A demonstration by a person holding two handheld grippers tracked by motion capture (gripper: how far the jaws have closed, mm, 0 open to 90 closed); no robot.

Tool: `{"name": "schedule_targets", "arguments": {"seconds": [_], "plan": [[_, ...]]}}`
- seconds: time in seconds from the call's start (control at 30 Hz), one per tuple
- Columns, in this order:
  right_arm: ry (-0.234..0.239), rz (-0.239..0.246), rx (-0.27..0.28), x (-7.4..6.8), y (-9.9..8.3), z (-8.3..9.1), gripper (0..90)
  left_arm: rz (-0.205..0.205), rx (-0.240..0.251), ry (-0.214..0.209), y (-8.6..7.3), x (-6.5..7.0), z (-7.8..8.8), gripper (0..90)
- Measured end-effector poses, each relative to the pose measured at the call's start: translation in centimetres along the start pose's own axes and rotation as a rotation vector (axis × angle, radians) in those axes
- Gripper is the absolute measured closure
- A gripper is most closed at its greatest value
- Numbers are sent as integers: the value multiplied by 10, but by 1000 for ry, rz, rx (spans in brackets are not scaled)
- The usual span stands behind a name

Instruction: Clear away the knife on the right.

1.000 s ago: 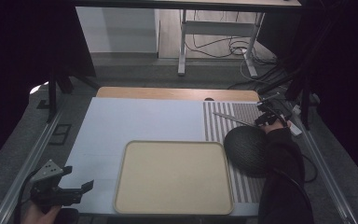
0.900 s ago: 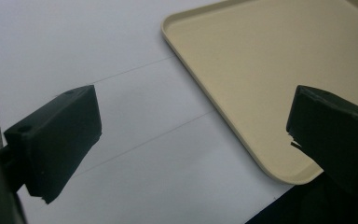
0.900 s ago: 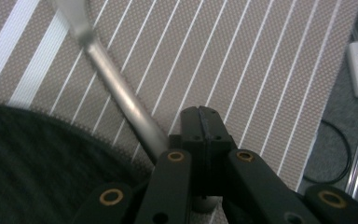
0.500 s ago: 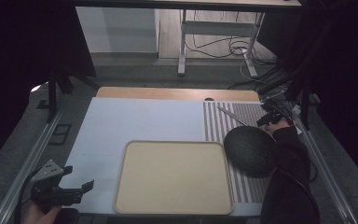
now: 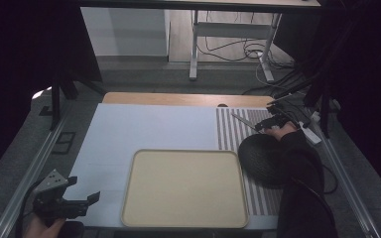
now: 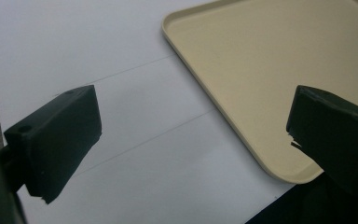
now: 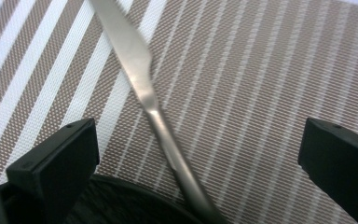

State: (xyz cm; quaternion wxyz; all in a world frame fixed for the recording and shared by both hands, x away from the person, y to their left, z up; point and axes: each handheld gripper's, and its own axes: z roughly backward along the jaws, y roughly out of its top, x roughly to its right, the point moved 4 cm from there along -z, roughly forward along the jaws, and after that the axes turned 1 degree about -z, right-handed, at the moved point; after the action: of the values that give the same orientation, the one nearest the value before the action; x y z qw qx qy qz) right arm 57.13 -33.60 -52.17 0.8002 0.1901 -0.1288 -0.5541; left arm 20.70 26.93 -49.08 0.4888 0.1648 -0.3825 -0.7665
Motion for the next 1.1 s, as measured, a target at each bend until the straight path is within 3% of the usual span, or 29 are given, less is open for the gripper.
{"name": "schedule_targets", "arguments": {"seconds": [0.17,0.27,0.3,0.4,0.43,0.5,0.57,0.6,0.7,0.83,0.93,1.1], "plan": [[-52,53,-37,-8,1,-14,3,-1,1,-2,0,0,0,29],[-78,62,-39,-5,1,-18,81,1,2,-3,0,0,0,28],[-89,62,-40,-3,1,-19,143,1,2,-4,0,0,0,29],[-12,61,-39,3,-3,-17,361,2,3,-5,0,0,0,28],[7,103,-47,4,-4,-13,551,2,2,-5,0,0,0,28],[10,115,-46,5,-4,-12,581,1,0,-5,0,0,0,29],[19,113,-45,7,-6,-10,749,-3,-3,-2,0,0,0,29],[22,123,-48,8,-7,-9,783,-5,-2,-2,0,1,0,29],[33,115,-49,10,-8,-8,801,-5,-4,-1,0,0,-1,29],[28,150,-56,11,-8,-7,803,-1,-3,-2,0,0,0,29],[-16,175,-50,14,-9,-4,804,-1,-2,-2,0,0,-1,29],[-37,148,-12,27,-10,6,804,-1,-2,-1,0,0,-1,29]]}}
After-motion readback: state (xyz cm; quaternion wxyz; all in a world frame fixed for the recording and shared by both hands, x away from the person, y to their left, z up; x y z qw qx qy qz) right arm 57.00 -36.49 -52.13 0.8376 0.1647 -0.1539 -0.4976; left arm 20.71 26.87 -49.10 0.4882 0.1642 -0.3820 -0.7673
